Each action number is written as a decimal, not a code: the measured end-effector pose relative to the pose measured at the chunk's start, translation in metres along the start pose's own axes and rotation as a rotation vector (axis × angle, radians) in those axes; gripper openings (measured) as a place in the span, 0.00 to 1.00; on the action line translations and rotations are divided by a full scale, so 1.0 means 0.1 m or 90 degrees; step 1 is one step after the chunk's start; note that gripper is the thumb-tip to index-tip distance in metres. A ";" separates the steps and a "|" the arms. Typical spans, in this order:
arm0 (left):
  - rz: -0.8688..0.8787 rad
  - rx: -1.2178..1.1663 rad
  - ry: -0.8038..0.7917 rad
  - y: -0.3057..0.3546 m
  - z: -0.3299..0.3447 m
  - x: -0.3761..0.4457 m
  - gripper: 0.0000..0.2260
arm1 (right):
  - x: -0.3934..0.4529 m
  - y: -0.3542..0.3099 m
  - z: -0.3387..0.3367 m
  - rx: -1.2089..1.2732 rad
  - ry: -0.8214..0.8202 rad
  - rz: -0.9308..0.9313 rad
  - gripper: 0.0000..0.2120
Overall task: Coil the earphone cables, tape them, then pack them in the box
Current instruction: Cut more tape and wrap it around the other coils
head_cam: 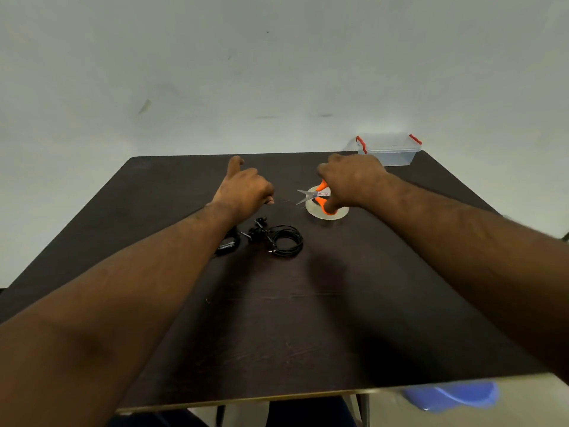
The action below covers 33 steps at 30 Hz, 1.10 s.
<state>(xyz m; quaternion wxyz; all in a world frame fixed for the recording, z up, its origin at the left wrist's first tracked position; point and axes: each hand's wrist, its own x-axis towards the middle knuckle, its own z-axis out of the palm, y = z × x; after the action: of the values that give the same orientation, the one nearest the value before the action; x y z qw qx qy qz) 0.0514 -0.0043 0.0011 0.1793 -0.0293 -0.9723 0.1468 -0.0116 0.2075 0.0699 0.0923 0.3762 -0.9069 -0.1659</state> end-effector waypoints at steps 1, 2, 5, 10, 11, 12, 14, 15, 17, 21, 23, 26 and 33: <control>0.000 0.003 -0.002 0.00 -0.01 0.00 0.08 | 0.02 -0.05 -0.05 -0.006 0.008 -0.006 0.28; 0.000 0.007 -0.002 0.01 -0.02 0.00 0.08 | 0.04 -0.10 -0.10 -0.005 0.010 -0.007 0.26; 0.001 0.013 0.000 0.01 -0.06 0.00 0.07 | 0.10 -0.21 -0.20 -0.015 -0.034 -0.005 0.21; 0.002 0.028 -0.011 0.01 -0.08 -0.01 0.07 | 0.17 -0.29 -0.22 -0.044 -0.096 -0.021 0.20; 0.000 0.027 -0.013 0.01 -0.09 -0.02 0.07 | 0.18 -0.29 -0.22 -0.039 -0.104 -0.021 0.21; -0.002 0.028 -0.015 0.02 -0.09 -0.02 0.08 | 0.17 -0.29 -0.22 -0.035 -0.108 -0.019 0.20; -0.001 0.032 -0.016 0.02 -0.09 -0.02 0.08 | 0.16 -0.28 -0.22 -0.030 -0.108 -0.011 0.19; -0.001 0.032 -0.018 0.02 -0.09 -0.02 0.08 | 0.15 -0.28 -0.21 -0.031 -0.104 -0.009 0.19; -0.001 0.029 -0.025 0.01 -0.09 -0.02 0.08 | 0.13 -0.30 -0.18 -0.034 -0.088 -0.008 0.19; 0.001 0.039 -0.024 0.02 -0.09 -0.03 0.07 | 0.15 -0.36 -0.13 -0.025 -0.059 0.000 0.17; 0.005 0.044 -0.024 0.02 -0.09 -0.04 0.07 | 0.17 -0.38 -0.15 -0.033 -0.060 -0.001 0.16; 0.014 0.052 -0.018 0.02 -0.09 -0.05 0.06 | 0.21 -0.40 -0.20 -0.057 -0.085 -0.008 0.18; 0.037 0.056 0.013 0.02 -0.08 -0.04 0.05 | 0.29 -0.44 -0.20 -0.026 -0.088 -0.027 0.15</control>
<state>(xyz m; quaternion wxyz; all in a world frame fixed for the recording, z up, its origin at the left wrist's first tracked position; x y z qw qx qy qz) 0.0582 -0.0005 0.0058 0.1860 -0.0512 -0.9618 0.1942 0.0025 0.1526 0.0732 0.0335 0.3807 -0.8994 -0.2123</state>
